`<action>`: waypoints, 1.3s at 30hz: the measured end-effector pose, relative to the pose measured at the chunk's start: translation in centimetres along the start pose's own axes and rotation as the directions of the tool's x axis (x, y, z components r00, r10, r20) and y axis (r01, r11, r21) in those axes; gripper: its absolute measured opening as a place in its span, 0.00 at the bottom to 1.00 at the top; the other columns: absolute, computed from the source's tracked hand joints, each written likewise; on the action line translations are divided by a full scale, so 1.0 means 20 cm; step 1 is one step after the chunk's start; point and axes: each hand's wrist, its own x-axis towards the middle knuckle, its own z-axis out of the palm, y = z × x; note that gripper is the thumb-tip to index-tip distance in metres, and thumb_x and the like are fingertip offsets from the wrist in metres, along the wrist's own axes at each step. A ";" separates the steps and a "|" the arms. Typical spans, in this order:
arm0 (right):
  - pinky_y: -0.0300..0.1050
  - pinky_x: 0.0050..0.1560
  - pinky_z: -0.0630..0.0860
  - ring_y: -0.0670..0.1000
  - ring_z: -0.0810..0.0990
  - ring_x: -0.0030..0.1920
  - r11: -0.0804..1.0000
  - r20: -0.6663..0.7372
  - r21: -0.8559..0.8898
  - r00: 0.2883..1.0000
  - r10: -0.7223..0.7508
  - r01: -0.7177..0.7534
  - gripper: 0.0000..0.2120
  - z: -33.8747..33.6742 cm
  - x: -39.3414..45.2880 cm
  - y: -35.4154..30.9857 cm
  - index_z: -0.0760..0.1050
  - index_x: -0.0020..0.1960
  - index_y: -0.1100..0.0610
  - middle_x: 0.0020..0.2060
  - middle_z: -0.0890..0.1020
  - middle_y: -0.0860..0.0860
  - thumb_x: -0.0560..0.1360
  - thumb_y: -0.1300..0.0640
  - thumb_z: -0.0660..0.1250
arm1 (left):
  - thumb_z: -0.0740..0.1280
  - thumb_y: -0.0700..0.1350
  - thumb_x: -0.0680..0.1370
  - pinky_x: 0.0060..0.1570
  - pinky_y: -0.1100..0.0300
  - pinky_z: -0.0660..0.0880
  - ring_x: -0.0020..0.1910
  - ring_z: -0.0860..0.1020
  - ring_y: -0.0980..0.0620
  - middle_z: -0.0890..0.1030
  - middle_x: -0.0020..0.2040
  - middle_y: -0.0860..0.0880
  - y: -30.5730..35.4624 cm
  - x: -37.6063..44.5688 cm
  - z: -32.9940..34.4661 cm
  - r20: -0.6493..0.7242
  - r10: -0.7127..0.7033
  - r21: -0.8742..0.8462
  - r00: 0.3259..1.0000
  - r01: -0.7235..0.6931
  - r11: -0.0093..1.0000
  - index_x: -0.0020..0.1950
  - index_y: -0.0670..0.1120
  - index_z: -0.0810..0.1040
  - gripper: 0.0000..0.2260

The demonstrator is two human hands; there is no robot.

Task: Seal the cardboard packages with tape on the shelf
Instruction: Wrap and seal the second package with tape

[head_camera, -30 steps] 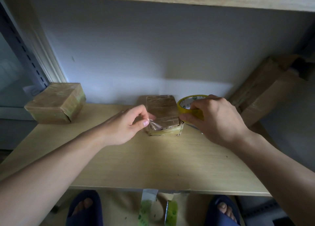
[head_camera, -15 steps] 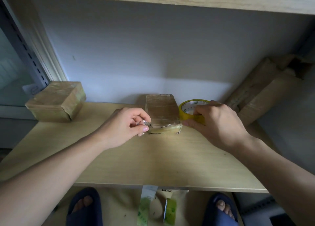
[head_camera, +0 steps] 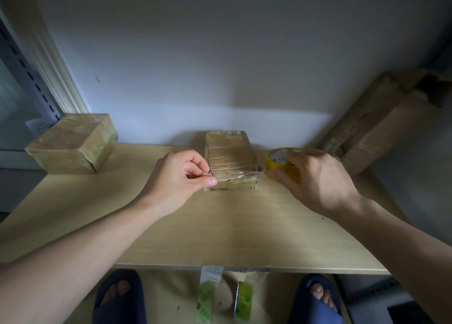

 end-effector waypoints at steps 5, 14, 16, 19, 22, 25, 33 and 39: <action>0.47 0.39 0.67 0.56 0.76 0.34 0.999 0.028 -0.052 1.000 0.010 -0.009 0.20 0.06 0.02 0.02 0.75 0.36 0.53 0.32 0.68 0.44 0.75 0.38 0.71 | 0.82 0.43 0.69 0.51 0.49 0.80 0.41 0.85 0.47 0.86 0.35 0.52 0.00 0.01 0.02 -0.014 -0.020 0.018 1.000 0.020 1.000 0.41 0.48 0.80 0.11; 0.49 0.40 0.72 0.56 0.77 0.35 1.000 0.069 -0.017 0.997 0.024 -0.022 0.20 0.11 0.02 0.05 0.72 0.36 0.50 0.32 0.69 0.44 0.76 0.37 0.69 | 0.82 0.43 0.69 0.52 0.47 0.81 0.42 0.84 0.45 0.86 0.35 0.52 -0.04 0.03 0.03 0.010 0.007 0.045 1.000 -0.007 0.999 0.40 0.48 0.80 0.11; 0.48 0.39 0.69 0.58 0.78 0.35 1.000 0.056 -0.011 0.998 0.010 -0.009 0.20 0.12 0.03 0.04 0.67 0.35 0.48 0.31 0.68 0.44 0.76 0.37 0.69 | 0.81 0.43 0.69 0.54 0.47 0.81 0.41 0.84 0.46 0.86 0.35 0.53 -0.05 0.03 0.02 0.010 0.011 0.063 1.000 -0.011 0.998 0.40 0.48 0.80 0.11; 0.48 0.38 0.69 0.58 0.77 0.33 1.000 0.036 -0.016 0.999 -0.006 0.007 0.21 0.13 0.03 0.03 0.63 0.35 0.47 0.30 0.66 0.44 0.74 0.38 0.70 | 0.81 0.45 0.70 0.54 0.46 0.80 0.42 0.84 0.45 0.86 0.35 0.53 -0.09 0.04 0.00 0.017 0.021 0.073 1.000 -0.022 0.997 0.41 0.51 0.80 0.10; 0.48 0.39 0.71 0.57 0.76 0.32 1.000 0.043 -0.020 0.999 -0.003 0.004 0.22 0.14 0.04 0.02 0.63 0.35 0.48 0.30 0.67 0.45 0.74 0.40 0.73 | 0.80 0.45 0.72 0.52 0.45 0.80 0.41 0.83 0.43 0.86 0.36 0.53 -0.12 0.05 0.00 0.027 0.042 0.076 0.999 -0.044 0.996 0.42 0.54 0.80 0.10; 0.49 0.41 0.71 0.58 0.78 0.33 1.000 0.058 -0.030 0.998 -0.004 0.006 0.21 0.15 0.04 0.03 0.63 0.36 0.47 0.31 0.68 0.45 0.74 0.39 0.72 | 0.79 0.43 0.73 0.52 0.46 0.80 0.41 0.83 0.45 0.86 0.37 0.54 -0.14 0.07 0.00 0.035 0.071 0.089 0.997 -0.074 0.993 0.44 0.55 0.81 0.09; 0.55 0.48 0.75 0.59 0.81 0.45 0.994 0.044 -0.106 0.999 0.024 -0.019 0.17 0.20 0.05 0.05 0.80 0.43 0.53 0.37 0.83 0.51 0.75 0.39 0.71 | 0.75 0.40 0.77 0.50 0.56 0.78 0.43 0.84 0.53 0.86 0.41 0.57 -0.19 0.11 0.01 0.043 0.091 0.099 0.995 -0.095 0.991 0.45 0.55 0.81 0.10; 0.60 0.50 0.73 0.59 0.77 0.58 0.995 0.051 -0.098 0.998 0.024 -0.019 0.15 0.27 0.07 0.03 0.81 0.60 0.50 0.54 0.86 0.48 0.78 0.45 0.70 | 0.74 0.40 0.77 0.47 0.61 0.77 0.44 0.81 0.57 0.83 0.41 0.58 -0.16 0.11 0.06 -0.048 0.274 0.288 0.961 -0.249 0.925 0.45 0.54 0.81 0.09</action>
